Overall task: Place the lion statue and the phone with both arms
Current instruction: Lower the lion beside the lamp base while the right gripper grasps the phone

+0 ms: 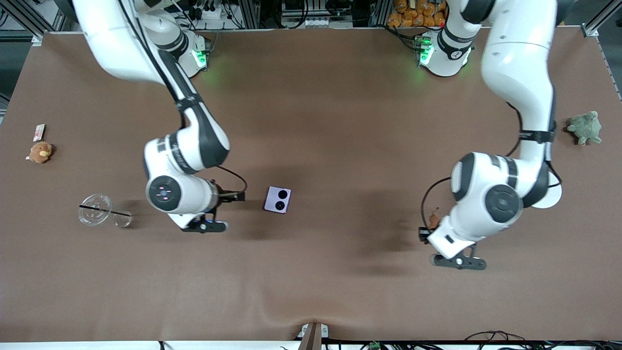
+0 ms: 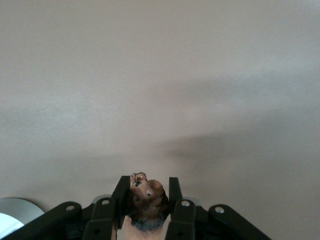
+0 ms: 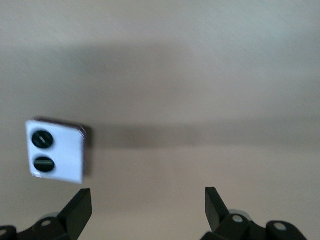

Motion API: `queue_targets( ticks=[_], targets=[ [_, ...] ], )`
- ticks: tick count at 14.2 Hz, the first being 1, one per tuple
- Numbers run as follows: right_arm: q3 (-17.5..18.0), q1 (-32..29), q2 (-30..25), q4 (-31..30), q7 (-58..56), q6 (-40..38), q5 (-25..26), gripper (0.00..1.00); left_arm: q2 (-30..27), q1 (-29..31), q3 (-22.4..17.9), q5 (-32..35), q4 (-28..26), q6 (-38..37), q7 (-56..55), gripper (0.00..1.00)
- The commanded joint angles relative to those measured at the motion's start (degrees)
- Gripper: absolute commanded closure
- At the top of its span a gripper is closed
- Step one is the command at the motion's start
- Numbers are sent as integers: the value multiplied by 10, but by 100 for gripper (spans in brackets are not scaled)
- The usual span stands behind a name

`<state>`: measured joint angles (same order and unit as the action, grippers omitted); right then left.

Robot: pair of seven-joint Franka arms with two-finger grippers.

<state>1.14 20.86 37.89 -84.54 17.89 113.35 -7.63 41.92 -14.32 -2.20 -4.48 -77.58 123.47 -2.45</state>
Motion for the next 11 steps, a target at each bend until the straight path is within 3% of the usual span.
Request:
queue_targets(
  ticks=[1,5,7,11],
  targets=[
    [-2,58,30,22,7,53,1,0,-12,18,13,-3,-40,4,32,100],
    [-3,73,55,21,46,75,-1,0,-26,30,10,2,-94,26,27,100],
    [-3,78,70,22,108,82,-1,0,-52,36,9,4,-148,55,20,100],
    [-2,83,84,23,123,109,-2,0,-94,48,9,8,-251,137,20,100]
  ],
)
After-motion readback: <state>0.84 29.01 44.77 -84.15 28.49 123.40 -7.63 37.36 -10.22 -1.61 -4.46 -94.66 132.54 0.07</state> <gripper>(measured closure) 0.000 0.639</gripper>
